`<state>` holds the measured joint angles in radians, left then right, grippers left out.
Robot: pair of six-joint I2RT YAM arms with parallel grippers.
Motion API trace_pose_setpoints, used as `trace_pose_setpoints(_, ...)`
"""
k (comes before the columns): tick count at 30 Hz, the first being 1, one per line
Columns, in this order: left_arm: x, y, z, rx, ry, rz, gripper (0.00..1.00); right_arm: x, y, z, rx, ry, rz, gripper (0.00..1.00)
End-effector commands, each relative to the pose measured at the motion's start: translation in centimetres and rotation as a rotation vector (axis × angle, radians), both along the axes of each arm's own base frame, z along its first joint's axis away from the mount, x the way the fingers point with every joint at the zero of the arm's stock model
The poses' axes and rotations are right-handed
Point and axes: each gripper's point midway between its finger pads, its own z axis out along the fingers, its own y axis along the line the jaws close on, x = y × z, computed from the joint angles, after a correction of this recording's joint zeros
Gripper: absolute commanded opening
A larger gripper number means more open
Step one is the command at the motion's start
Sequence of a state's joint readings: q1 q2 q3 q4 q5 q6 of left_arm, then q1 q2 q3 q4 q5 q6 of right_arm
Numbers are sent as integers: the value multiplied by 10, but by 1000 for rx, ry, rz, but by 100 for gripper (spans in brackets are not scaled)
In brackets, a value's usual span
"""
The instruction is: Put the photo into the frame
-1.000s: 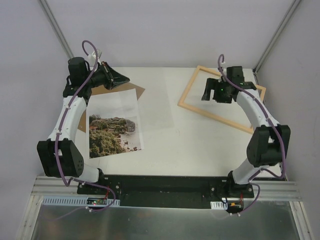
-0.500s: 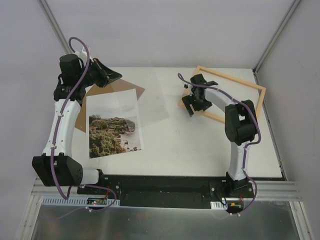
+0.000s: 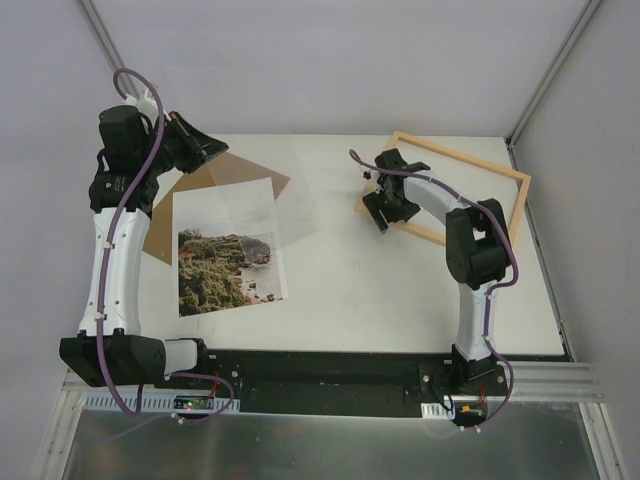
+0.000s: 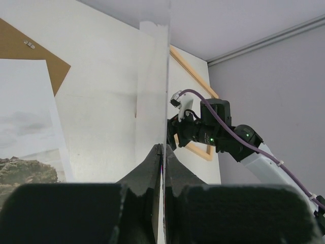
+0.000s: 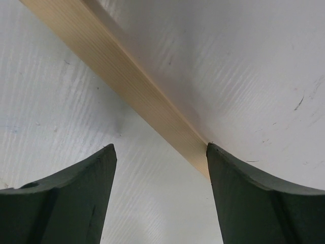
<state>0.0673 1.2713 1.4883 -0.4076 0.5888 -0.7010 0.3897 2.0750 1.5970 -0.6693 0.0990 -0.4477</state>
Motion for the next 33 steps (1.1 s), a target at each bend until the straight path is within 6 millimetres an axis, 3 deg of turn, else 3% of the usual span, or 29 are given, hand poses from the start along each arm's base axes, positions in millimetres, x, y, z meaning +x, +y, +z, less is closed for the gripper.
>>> trace_pose_setpoints(1,-9,6,31,38,-102,19,0,-7,7,-5,3,22,19,76)
trace_pose_setpoints(7,-10,10,34,48,-108,35,0,-6,29,10,14,-9,59,77)
trace_pose_setpoints(21,-11,14,36,57,-113,34,0,22,1,35,-6,-133,-10,83)
trace_pose_setpoints(26,-11,13,38,56,-119,28,0,21,-9,30,4,-92,-30,84)
trace_pose_setpoints(33,-12,13,41,56,-126,25,0,6,-15,11,-12,9,-13,83)
